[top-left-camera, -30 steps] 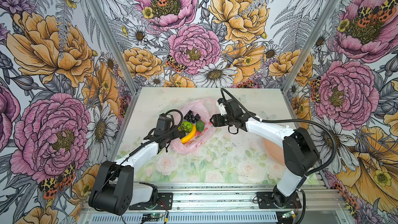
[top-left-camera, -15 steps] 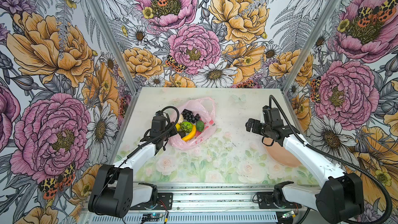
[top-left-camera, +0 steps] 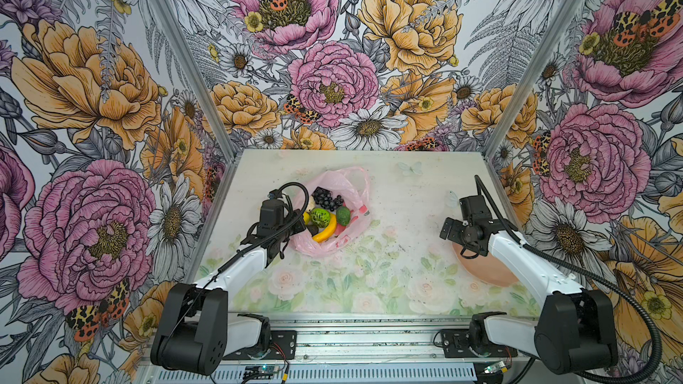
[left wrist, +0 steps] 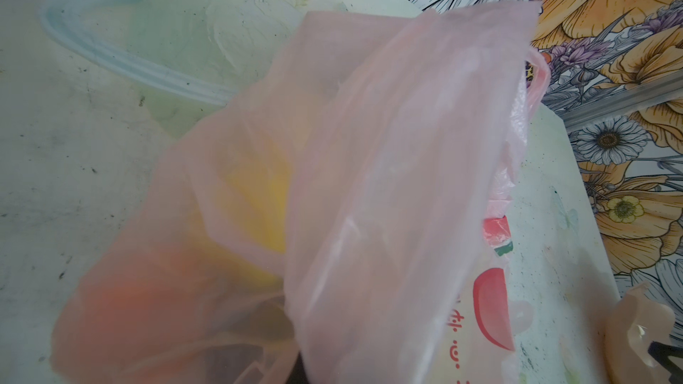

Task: Take fruits out of the plastic bag
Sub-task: Move the plate to the center of the table.

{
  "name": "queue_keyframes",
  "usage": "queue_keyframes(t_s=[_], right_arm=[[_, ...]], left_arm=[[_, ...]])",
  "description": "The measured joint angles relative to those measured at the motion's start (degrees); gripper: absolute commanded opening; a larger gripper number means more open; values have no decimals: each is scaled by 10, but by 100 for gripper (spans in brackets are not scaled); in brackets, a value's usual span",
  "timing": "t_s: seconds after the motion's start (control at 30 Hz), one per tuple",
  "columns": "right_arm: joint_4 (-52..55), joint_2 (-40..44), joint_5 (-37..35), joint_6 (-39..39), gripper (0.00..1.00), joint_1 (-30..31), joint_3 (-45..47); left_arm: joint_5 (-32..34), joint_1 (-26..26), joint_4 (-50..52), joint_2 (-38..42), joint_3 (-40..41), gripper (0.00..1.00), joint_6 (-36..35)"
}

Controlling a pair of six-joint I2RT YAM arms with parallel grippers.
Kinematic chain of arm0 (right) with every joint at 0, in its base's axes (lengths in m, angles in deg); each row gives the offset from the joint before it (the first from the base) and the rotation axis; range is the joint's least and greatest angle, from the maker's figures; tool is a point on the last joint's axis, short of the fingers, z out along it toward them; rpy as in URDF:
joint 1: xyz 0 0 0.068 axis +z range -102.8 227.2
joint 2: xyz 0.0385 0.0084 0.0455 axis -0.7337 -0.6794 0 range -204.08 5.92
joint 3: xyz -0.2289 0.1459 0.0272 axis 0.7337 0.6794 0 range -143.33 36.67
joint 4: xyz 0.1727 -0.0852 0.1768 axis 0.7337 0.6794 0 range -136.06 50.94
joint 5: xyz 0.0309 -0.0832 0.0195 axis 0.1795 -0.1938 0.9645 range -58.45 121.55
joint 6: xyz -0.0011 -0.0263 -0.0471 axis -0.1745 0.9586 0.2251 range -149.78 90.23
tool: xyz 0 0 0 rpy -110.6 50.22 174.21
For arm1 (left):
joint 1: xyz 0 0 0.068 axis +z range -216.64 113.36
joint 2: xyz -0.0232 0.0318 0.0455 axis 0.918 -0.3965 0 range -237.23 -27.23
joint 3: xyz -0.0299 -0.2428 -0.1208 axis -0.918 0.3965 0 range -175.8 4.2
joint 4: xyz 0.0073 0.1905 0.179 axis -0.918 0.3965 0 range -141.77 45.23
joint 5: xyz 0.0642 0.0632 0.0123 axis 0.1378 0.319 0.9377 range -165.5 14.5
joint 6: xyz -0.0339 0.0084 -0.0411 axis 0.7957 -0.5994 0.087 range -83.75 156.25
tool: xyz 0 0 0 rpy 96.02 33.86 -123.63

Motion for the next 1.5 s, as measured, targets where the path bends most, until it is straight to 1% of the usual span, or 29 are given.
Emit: queue_keyframes(t_s=[0.17,0.33,0.47,0.73,0.87,1.03,1.17,1.3,1.4,1.5], right_arm=[[-7,-33,-4,0,99,3,14],[-25,-60,-5,0,99,22,16],[-37,-73,-5,-2,98,49,16],[-42,-112,-4,-17,89,126,6],[-47,-133,0,-27,86,163,-22],[-55,-158,6,-37,84,217,-68],[-66,-195,15,-45,83,262,-111],[-71,-248,32,-47,81,307,-172],[-76,-278,45,-47,80,330,-217],[-84,-286,57,-45,80,345,-240]], left_arm=[[0,0,-1,0,0,0,-4],[0,0,-1,1,0,0,-9],[0,0,-2,6,2,0,-10],[0,0,-3,7,7,0,-12],[0,0,-4,8,7,0,-12],[1,5,-4,8,10,0,-12],[3,10,-4,15,12,0,-12],[9,18,-4,26,19,0,-13],[12,25,-4,29,24,0,-14],[13,28,-4,30,26,0,-14]])
